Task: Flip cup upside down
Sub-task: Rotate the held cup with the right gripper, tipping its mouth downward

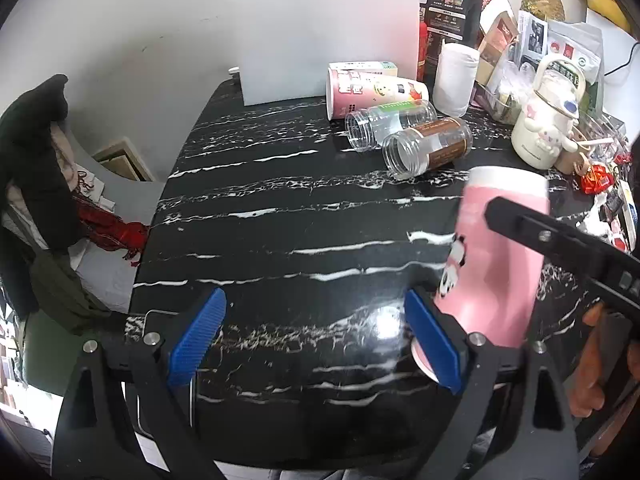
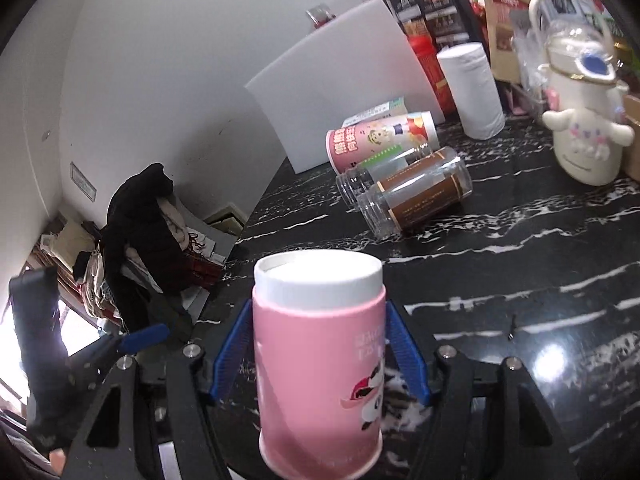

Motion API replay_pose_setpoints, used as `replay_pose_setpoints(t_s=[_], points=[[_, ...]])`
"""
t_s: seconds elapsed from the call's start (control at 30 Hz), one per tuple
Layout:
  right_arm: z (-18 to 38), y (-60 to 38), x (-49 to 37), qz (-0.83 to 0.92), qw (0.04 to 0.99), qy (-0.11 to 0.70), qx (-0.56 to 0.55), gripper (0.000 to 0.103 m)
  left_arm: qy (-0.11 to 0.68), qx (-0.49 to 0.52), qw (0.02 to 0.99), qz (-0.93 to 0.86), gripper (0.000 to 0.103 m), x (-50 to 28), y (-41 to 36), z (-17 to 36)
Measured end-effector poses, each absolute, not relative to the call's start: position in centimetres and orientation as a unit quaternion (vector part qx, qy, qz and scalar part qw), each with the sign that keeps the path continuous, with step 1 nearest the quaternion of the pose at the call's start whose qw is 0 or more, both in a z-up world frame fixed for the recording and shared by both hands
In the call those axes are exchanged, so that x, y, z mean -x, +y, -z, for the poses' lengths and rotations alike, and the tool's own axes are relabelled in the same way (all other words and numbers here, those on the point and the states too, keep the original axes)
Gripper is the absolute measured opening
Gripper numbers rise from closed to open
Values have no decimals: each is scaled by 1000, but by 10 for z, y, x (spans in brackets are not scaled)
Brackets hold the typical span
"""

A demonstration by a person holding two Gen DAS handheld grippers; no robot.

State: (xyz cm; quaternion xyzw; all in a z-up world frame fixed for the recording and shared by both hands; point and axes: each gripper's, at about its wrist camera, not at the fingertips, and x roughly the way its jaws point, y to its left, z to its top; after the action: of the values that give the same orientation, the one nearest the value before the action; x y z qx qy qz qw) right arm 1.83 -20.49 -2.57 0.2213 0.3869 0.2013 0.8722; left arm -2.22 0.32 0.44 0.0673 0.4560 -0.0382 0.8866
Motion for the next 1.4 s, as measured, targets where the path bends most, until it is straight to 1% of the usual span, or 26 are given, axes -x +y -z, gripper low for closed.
replay_pose_setpoints(t_s=[0.27,0.43,0.63,0.77,0.83,0.9,1.4], points=[[61,-205,-61,-197,836,455,-236,68,475,-80,875,49,91,-16,-13,15],[70,-205,-67,-195,827,470,-238,68,483,-82,870,58,91,-31,-17,26],[71,-200,-68,-181,830,482,-215,68,490,-80,866,62,91,-35,-16,36],[68,-196,-69,-180,832,486,-200,68,491,-78,865,63,91,-32,-14,37],[64,-195,-68,-178,834,484,-194,72,488,-79,867,64,91,-30,-14,35],[61,-196,-66,-178,836,482,-193,73,486,-80,868,66,91,-27,-15,32],[20,-213,-15,-163,859,461,-151,76,486,-70,868,74,91,-11,-15,22]])
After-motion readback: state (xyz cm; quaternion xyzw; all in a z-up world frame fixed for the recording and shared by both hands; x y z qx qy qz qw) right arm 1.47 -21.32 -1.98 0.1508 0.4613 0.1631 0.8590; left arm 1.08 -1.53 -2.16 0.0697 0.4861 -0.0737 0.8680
